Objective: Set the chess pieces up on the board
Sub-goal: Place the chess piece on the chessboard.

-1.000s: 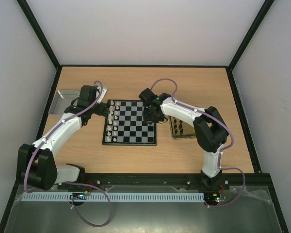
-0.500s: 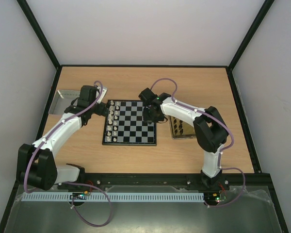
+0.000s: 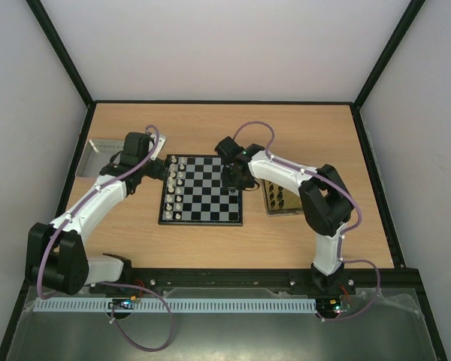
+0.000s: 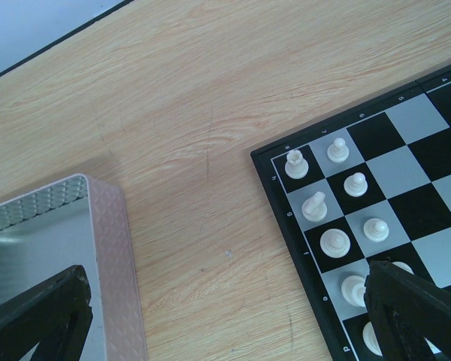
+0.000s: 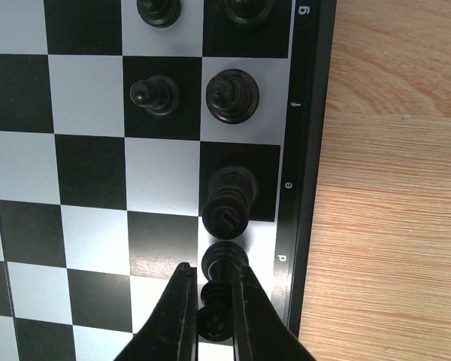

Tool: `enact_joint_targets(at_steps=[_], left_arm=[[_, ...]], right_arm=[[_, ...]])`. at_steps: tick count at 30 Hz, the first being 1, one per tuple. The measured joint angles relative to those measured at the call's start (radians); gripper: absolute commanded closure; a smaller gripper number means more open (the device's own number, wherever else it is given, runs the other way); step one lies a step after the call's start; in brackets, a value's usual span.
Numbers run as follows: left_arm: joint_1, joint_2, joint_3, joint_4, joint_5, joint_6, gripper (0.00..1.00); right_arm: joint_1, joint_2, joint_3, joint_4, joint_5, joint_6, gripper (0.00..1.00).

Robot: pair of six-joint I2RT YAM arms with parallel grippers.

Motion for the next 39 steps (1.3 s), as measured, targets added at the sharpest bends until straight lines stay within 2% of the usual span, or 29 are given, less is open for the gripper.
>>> enact_joint_targets(at_steps=[15, 22, 32, 39], left_arm=[[0.0, 0.0, 0.0, 0.0, 0.0, 0.0, 0.01], [0.0, 0.0, 0.0, 0.0, 0.0, 0.0, 0.01], [0.0, 0.0, 0.0, 0.0, 0.0, 0.0, 0.01], [0.0, 0.0, 0.0, 0.0, 0.0, 0.0, 0.01]], right_arm=[[0.0, 0.001, 0.0, 0.0, 0.001, 0.0, 0.91], [0.0, 0.001, -0.001, 0.0, 0.001, -0.001, 0.84], [0.0, 0.001, -0.018, 0.001, 0.0, -0.001, 0.83], [0.0, 0.001, -0.018, 0.001, 0.0, -0.001, 0.78]])
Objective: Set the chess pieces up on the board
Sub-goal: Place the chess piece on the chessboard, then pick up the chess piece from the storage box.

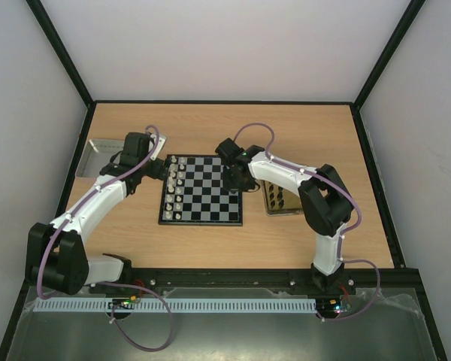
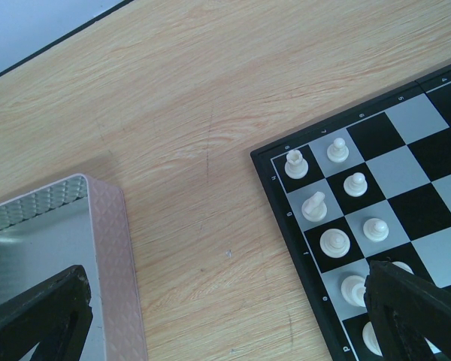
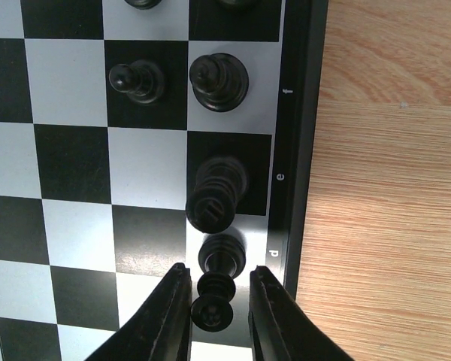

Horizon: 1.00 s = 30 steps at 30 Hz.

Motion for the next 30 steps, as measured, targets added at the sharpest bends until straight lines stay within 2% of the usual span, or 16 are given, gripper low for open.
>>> enact_joint_targets(at_steps=[3, 16, 22, 26, 30], left_arm=[[0.0, 0.0, 0.0, 0.0, 0.0, 0.0, 0.01], [0.0, 0.0, 0.0, 0.0, 0.0, 0.0, 0.01], [0.0, 0.0, 0.0, 0.0, 0.0, 0.0, 0.01], [0.0, -0.001, 0.0, -0.001, 0.005, 0.001, 0.01], [0.0, 0.0, 0.0, -0.001, 0.005, 0.001, 0.01]], right_arm=[[0.0, 0.0, 0.0, 0.0, 0.0, 0.001, 0.69], [0.0, -0.013, 0.014, -0.01, 0.0, -0.001, 0.7], [-0.017, -0.164, -0.01, -0.045, 0.034, 0.0, 0.69], [-0.121, -0.322, -0.057, -0.064, 0.041, -0.007, 0.69], [-0.238, -0.371, -0.131, -0.069, 0.04, -0.019, 0.69]])
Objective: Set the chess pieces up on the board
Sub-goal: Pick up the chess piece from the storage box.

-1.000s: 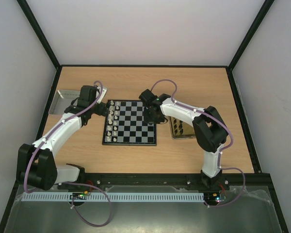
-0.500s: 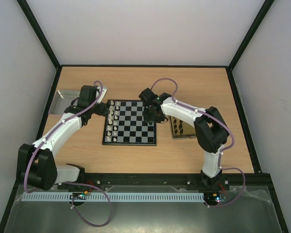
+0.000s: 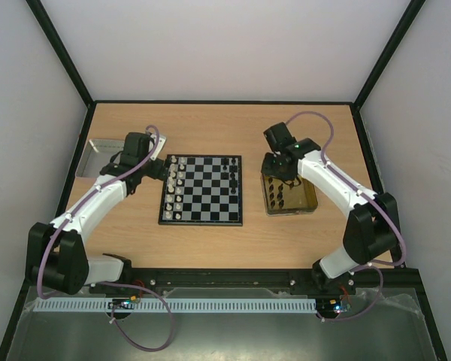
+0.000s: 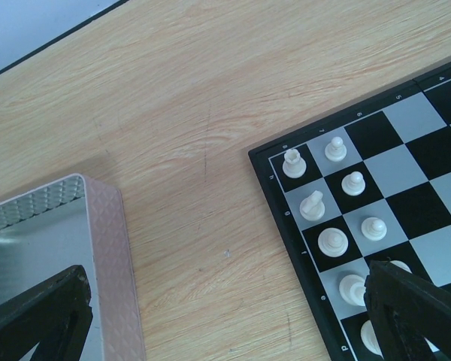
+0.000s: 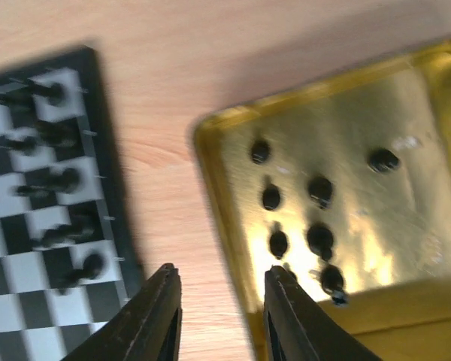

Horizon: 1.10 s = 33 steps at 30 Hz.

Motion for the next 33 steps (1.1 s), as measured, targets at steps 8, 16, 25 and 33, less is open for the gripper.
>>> enact_joint_targets(at_steps=[8, 16, 25, 33], left_arm=[[0.0, 0.03, 0.018, -0.015, -0.001, 0.0, 0.01], [-0.001, 0.108, 0.05, -0.023, -0.014, 0.0, 0.01], [-0.019, 0.122, 0.05, -0.022, -0.032, 0.001, 0.01], [-0.025, 0.121, 0.05, -0.022, -0.039, 0.001, 0.01]], right_arm=[[-0.097, 0.005, -0.126, -0.009, -0.039, -0.003, 0.7], [-0.13, 0.002, -0.18, -0.001, -0.067, -0.001, 0.71], [-0.185, 0.002, -0.282, 0.037, -0.094, 0.0, 0.74], [-0.211, 0.045, -0.286, 0.1, -0.115, -0.003, 0.76]])
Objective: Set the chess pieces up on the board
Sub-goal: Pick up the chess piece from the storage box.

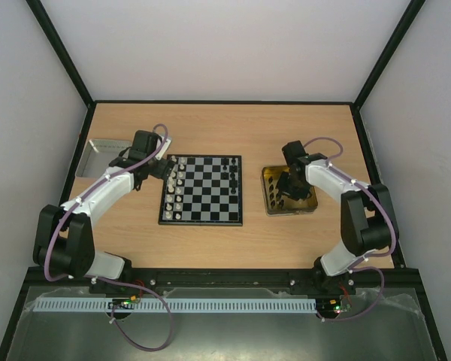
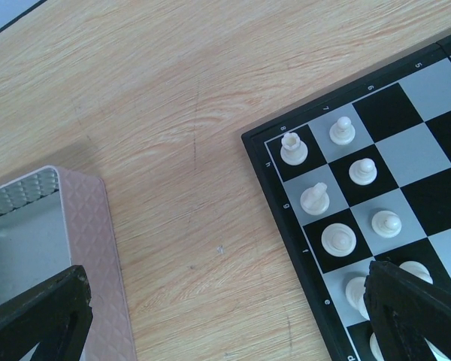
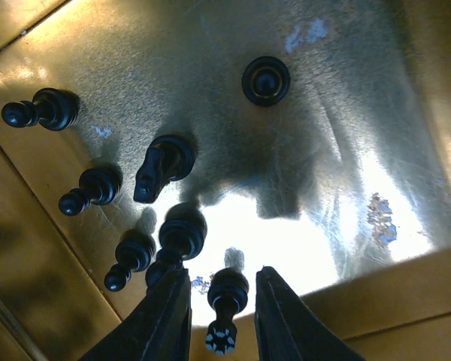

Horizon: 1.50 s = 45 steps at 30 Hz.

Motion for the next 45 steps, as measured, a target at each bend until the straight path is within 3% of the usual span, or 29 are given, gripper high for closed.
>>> enact_joint_targets(at_steps=[12, 45], left_arm=[[0.0, 0.0, 0.0, 0.0, -0.014, 0.0, 0.01], [0.0, -0.002, -0.009, 0.004, -0.03, 0.002, 0.01]], right_arm=[[-0.001, 0.026, -0.037, 0.04, -0.034, -0.003, 0.76], [-0.001, -0.033, -0.053, 0.02, -0.051, -0.005, 0.9]])
